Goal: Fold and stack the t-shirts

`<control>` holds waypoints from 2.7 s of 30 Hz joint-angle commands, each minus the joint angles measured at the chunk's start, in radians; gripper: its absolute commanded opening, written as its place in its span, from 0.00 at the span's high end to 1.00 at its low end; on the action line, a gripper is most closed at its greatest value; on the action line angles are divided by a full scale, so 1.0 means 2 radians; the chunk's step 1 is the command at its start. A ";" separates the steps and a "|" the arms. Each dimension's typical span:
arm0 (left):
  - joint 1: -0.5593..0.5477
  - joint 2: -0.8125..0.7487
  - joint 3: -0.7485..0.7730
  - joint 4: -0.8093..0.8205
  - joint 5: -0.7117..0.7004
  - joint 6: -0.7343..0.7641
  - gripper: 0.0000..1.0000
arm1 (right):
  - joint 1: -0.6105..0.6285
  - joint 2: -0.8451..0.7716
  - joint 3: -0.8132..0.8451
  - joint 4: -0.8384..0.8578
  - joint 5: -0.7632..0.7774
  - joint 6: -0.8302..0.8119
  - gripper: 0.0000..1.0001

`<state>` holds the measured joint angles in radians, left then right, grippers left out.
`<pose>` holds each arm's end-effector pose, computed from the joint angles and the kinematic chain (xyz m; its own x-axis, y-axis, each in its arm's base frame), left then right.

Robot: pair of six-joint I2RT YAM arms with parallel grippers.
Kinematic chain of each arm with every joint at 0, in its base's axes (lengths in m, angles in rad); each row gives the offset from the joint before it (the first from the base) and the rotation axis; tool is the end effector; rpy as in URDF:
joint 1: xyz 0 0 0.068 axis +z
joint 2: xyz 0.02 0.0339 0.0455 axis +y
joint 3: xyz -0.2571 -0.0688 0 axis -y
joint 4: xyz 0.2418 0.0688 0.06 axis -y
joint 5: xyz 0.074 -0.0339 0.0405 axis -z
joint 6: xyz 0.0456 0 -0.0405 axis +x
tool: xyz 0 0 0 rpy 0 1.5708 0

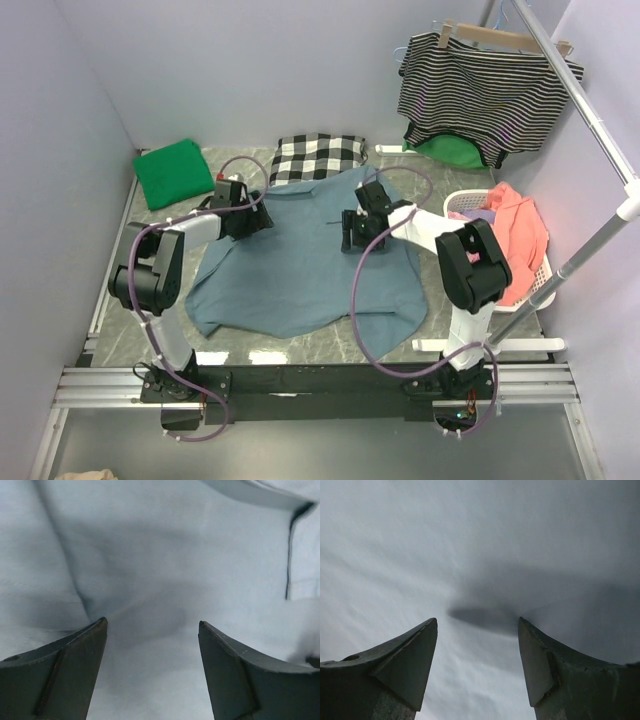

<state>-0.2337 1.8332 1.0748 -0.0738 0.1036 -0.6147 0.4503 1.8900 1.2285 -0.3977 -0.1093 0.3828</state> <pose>0.3723 -0.0935 0.1508 -0.7595 -0.4088 -0.5059 -0.1713 0.8761 -0.4507 0.3460 0.1728 0.1524 -0.9078 -0.0264 -0.4186 -0.1527 0.9504 0.2711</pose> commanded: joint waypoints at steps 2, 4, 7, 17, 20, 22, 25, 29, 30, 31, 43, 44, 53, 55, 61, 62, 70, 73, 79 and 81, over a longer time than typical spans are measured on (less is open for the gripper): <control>0.035 -0.023 -0.053 -0.061 -0.076 -0.004 0.19 | 0.027 -0.041 -0.080 -0.034 0.035 0.042 0.27; 0.039 -0.044 -0.063 -0.080 -0.087 -0.006 0.19 | 0.038 -0.059 -0.109 -0.039 0.035 0.062 0.28; 0.039 -0.069 -0.076 -0.103 -0.097 -0.013 0.19 | 0.063 -0.088 -0.136 -0.053 0.051 0.091 0.27; 0.030 -0.166 -0.132 -0.161 -0.079 -0.024 0.19 | 0.146 -0.193 -0.173 -0.134 0.073 0.148 0.25; 0.030 -0.186 -0.109 -0.167 -0.092 -0.011 0.18 | 0.138 -0.231 -0.137 -0.142 0.119 0.133 0.23; 0.030 -0.187 -0.090 -0.169 -0.101 0.001 0.18 | 0.121 -0.242 -0.097 -0.133 0.141 0.108 0.21; 0.031 -0.181 -0.049 -0.169 -0.115 0.014 0.16 | 0.050 -0.242 -0.071 -0.081 0.119 0.080 0.21; 0.043 -0.165 -0.009 -0.159 -0.141 0.017 0.04 | -0.048 -0.215 -0.055 -0.013 0.030 0.065 0.22; 0.055 -0.155 -0.006 -0.153 -0.137 0.016 0.04 | -0.065 -0.193 -0.046 -0.008 0.023 0.057 0.22; 0.062 -0.150 -0.003 -0.155 -0.135 0.014 0.04 | -0.074 -0.181 -0.031 0.002 0.014 0.056 0.22; 0.194 -0.146 -0.118 -0.048 -0.001 -0.025 0.04 | -0.113 -0.086 0.051 0.003 -0.073 0.044 0.24; 0.202 -0.142 -0.123 -0.034 0.007 -0.025 0.04 | -0.113 -0.086 0.050 0.003 -0.075 0.046 0.24; 0.223 -0.117 -0.168 0.032 0.070 -0.034 0.09 | -0.112 -0.086 0.039 0.004 -0.081 0.040 0.26; 0.226 -0.116 -0.172 0.033 0.072 -0.033 0.11 | -0.113 -0.087 0.038 0.000 -0.079 0.039 0.27; 0.228 -0.128 -0.165 0.031 0.046 -0.031 0.31 | -0.113 -0.092 0.023 0.006 -0.092 0.042 0.35; 0.228 -0.139 -0.165 0.025 0.041 -0.031 0.34 | -0.113 -0.089 0.022 0.008 -0.099 0.043 0.36; 0.228 -0.186 -0.148 -0.005 0.014 -0.028 0.76 | -0.113 -0.049 0.038 0.010 -0.082 0.049 0.38; 0.228 -0.192 -0.138 -0.010 0.014 -0.029 0.81 | -0.113 -0.026 0.047 0.021 -0.086 0.048 0.39; 0.229 -0.199 -0.116 -0.028 0.014 -0.023 0.86 | -0.113 0.014 0.064 0.028 -0.096 0.055 0.42; 0.229 -0.204 -0.110 -0.036 0.010 -0.022 0.86 | -0.114 0.021 0.066 0.030 -0.097 0.056 0.42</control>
<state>0.2203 1.4738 0.7990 -0.1181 0.1486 -0.6735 0.2306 1.9240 1.3071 -0.3794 -0.2871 0.4850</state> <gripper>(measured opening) 0.150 0.587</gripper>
